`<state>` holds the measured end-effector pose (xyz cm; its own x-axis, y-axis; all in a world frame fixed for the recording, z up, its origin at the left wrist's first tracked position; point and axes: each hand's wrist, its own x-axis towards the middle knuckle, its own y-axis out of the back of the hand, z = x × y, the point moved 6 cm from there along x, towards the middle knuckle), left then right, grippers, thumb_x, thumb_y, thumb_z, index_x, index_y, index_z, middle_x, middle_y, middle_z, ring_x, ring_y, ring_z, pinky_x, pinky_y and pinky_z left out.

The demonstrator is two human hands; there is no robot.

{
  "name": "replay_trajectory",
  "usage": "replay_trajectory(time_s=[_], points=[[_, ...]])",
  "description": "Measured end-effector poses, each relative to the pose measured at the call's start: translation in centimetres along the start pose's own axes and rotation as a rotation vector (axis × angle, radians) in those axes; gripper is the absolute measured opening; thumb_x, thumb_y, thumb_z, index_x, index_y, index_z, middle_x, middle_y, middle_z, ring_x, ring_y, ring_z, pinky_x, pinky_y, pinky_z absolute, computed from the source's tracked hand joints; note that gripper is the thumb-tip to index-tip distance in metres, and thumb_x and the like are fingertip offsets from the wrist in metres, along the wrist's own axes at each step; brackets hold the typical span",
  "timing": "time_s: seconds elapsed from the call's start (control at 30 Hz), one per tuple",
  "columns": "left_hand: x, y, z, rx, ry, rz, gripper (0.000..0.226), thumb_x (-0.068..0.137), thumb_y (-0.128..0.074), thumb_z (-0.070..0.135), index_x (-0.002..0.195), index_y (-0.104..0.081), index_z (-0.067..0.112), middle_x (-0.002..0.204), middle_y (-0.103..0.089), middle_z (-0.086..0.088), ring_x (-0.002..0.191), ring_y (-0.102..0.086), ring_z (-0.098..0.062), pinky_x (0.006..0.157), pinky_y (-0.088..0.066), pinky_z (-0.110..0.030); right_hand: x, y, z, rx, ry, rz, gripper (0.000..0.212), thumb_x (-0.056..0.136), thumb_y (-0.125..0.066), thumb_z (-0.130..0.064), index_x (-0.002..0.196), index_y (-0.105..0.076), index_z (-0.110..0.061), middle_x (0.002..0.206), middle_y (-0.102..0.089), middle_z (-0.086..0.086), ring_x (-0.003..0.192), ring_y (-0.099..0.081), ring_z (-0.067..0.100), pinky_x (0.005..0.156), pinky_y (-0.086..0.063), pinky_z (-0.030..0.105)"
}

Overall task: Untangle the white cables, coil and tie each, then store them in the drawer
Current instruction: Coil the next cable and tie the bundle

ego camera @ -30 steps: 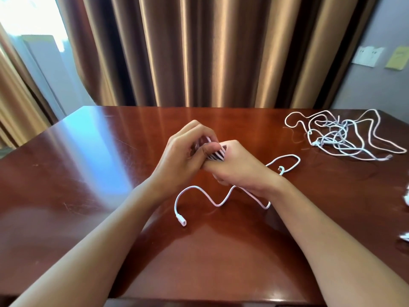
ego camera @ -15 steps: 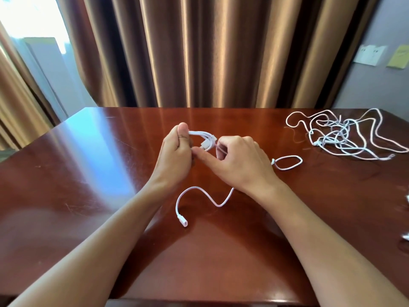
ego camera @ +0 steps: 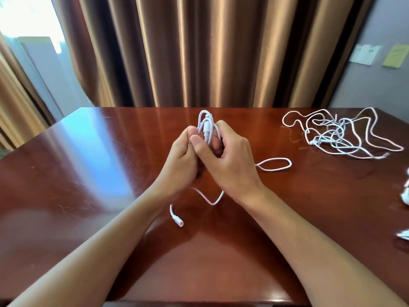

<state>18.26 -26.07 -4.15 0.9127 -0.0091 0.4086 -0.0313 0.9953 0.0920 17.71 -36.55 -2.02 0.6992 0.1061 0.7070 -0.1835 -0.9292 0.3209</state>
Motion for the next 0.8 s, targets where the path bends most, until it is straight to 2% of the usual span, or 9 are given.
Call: replay_trajectory(time_s=[0.13, 0.23, 0.37, 0.43, 0.5, 0.57, 0.67, 0.73, 0.8], points=[[-0.2, -0.5, 0.1, 0.007, -0.049, -0.052, 0.024, 0.107, -0.037, 0.005, 0.088, -0.049, -0.006, 0.071, -0.052, 0.000, 0.062, -0.048, -0.006, 0.053, -0.041, -0.019, 0.0, -0.1, 0.1, -0.029, 0.039, 0.044, 0.024, 0.098, -0.064, -0.018, 0.084, -0.049, -0.005, 0.074, -0.050, 0.001, 0.065, -0.049, 0.015, 0.061, -0.035, 0.009], [-0.2, -0.5, -0.3, 0.046, -0.012, -0.078, 0.030, 0.108, -0.038, 0.009, 0.083, -0.055, 0.005, 0.066, -0.053, 0.001, 0.058, -0.045, -0.009, 0.049, -0.037, -0.021, 0.0, -0.4, 0.5, -0.024, 0.027, 0.040, 0.013, 0.102, -0.056, -0.021, 0.099, -0.052, -0.009, 0.088, -0.051, 0.000, 0.075, -0.050, 0.007, 0.071, -0.037, 0.005], [0.4, 0.2, -0.6, 0.169, -0.052, -0.093, 0.029, 0.108, -0.040, 0.015, 0.093, -0.065, 0.015, 0.072, -0.057, 0.008, 0.063, -0.048, 0.000, 0.061, -0.041, -0.019, 0.2, -0.7, 1.4, -0.074, 0.001, -0.027, 0.018, 0.105, -0.050, -0.032, 0.090, -0.055, -0.022, 0.086, -0.041, -0.006, 0.075, -0.049, -0.002, 0.067, -0.040, 0.005], [0.7, 0.5, -0.7, 0.251, -0.078, -0.103, 0.031, 0.107, -0.042, 0.019, 0.097, -0.069, 0.008, 0.084, -0.057, -0.010, 0.070, -0.048, -0.004, 0.066, -0.044, -0.026, 0.5, -0.4, 1.8, -0.109, -0.009, -0.032, 0.028, 0.103, -0.050, -0.038, 0.096, -0.066, -0.016, 0.093, -0.045, -0.001, 0.082, -0.051, 0.003, 0.070, -0.045, 0.008], [0.8, 0.6, -0.9, 0.296, -0.047, -0.123, 0.035, 0.106, -0.046, 0.020, 0.093, -0.068, -0.004, 0.085, -0.055, -0.019, 0.069, -0.046, -0.012, 0.066, -0.047, -0.044, 0.8, 0.1, 2.2, -0.096, -0.056, -0.023, 0.034, 0.103, -0.050, -0.039, 0.097, -0.069, -0.011, 0.097, -0.049, 0.001, 0.086, -0.055, 0.007, 0.072, -0.044, 0.006], [0.8, 0.5, -1.1, 0.334, -0.034, -0.133, 0.030, 0.103, -0.051, 0.019, 0.090, -0.069, -0.002, 0.079, -0.058, -0.011, 0.068, -0.048, -0.015, 0.068, -0.047, -0.050, 1.0, 0.1, 2.5, -0.071, -0.108, -0.072, 0.030, 0.103, -0.051, -0.039, 0.086, -0.063, -0.018, 0.090, -0.051, -0.001, 0.080, -0.055, 0.009, 0.068, -0.042, 0.010], [0.6, 0.7, -0.9, 0.329, -0.054, -0.070, 0.029, 0.087, -0.041, 0.018, 0.100, -0.067, 0.013, 0.087, -0.063, 0.001, 0.076, -0.055, -0.008, 0.072, -0.048, -0.034, 0.9, -0.2, 3.1, -0.082, -0.168, -0.218, 0.034, 0.102, -0.052, -0.043, 0.071, -0.050, -0.029, 0.072, -0.053, -0.008, 0.063, -0.051, 0.007, 0.059, -0.036, 0.019], [0.5, 1.0, -0.3, 0.283, -0.125, -0.021, 0.032, 0.087, -0.040, 0.015, 0.110, -0.062, 0.017, 0.096, -0.063, 0.001, 0.079, -0.057, -0.006, 0.075, -0.045, -0.026, 0.8, -0.4, 3.4, -0.085, -0.185, -0.298, 0.042, 0.103, -0.052, -0.043, 0.064, -0.052, -0.027, 0.057, -0.055, -0.009, 0.054, -0.051, 0.008, 0.055, -0.037, 0.024], [0.2, 1.1, 0.7, 0.322, -0.256, 0.004, 0.025, 0.094, -0.044, 0.020, 0.114, -0.060, 0.017, 0.101, -0.061, -0.001, 0.085, -0.059, -0.010, 0.078, -0.045, -0.024, 0.5, -1.0, 3.5, -0.085, -0.211, -0.387, 0.045, 0.101, -0.057, -0.039, 0.060, -0.057, -0.021, 0.051, -0.055, -0.008, 0.050, -0.043, 0.005, 0.052, -0.036, 0.029]])
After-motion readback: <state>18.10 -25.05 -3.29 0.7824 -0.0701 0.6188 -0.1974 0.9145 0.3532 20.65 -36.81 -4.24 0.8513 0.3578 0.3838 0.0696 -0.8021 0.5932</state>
